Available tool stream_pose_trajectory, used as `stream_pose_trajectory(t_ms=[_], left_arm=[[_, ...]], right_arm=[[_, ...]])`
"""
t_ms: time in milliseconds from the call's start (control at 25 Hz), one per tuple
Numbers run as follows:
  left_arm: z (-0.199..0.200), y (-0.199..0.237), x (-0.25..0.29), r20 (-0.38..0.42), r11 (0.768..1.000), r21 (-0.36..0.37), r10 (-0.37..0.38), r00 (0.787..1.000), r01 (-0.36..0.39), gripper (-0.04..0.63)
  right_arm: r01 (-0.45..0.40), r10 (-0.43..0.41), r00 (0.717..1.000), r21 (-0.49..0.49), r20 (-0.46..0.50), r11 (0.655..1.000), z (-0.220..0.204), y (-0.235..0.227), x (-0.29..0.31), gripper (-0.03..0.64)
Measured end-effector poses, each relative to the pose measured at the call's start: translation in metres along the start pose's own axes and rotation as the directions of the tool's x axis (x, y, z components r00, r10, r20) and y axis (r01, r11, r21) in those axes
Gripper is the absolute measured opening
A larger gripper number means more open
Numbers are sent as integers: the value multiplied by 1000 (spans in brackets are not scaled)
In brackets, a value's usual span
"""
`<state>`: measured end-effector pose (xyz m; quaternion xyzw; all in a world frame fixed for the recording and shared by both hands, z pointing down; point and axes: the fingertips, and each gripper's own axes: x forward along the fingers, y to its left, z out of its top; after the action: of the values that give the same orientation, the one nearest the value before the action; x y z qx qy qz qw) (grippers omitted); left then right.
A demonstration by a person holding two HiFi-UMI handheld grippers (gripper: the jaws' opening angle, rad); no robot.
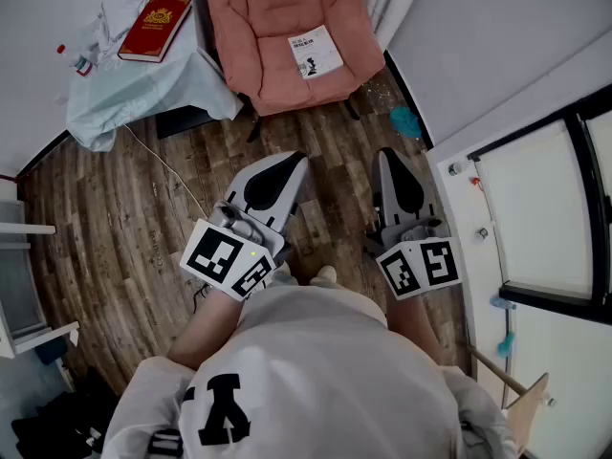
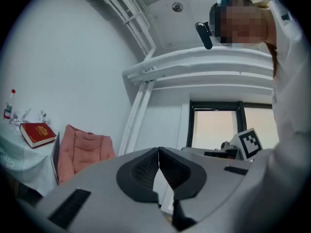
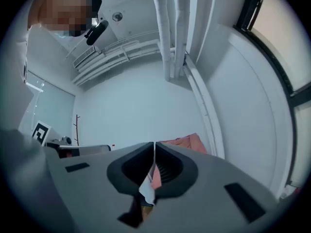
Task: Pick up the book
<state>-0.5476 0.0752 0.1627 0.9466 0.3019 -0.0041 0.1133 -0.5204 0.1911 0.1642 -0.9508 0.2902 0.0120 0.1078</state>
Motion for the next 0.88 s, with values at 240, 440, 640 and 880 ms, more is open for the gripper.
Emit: stream_pose_trajectory(t_ms=[240,440,640,880], left_arm=[[1,4,1,6,1000,-7,2,1000,-2,5],[2,5,2,2,1000,7,-4,1000,4,5],[2,10,-5,-1,1000,9,3,1000,-3,5],[2,30,-22,-8,1000,9,18,1000,-18,5]], right_arm=[[1,-1,1000,-10,0,1000,1,1,2,34],[-12,12,1000,-14,-5,1000,-1,7,4,34],[2,-1,1000,-63,8,998,1,12,5,35],[19,-18,999,-63,29,998,-2,22,16,35]])
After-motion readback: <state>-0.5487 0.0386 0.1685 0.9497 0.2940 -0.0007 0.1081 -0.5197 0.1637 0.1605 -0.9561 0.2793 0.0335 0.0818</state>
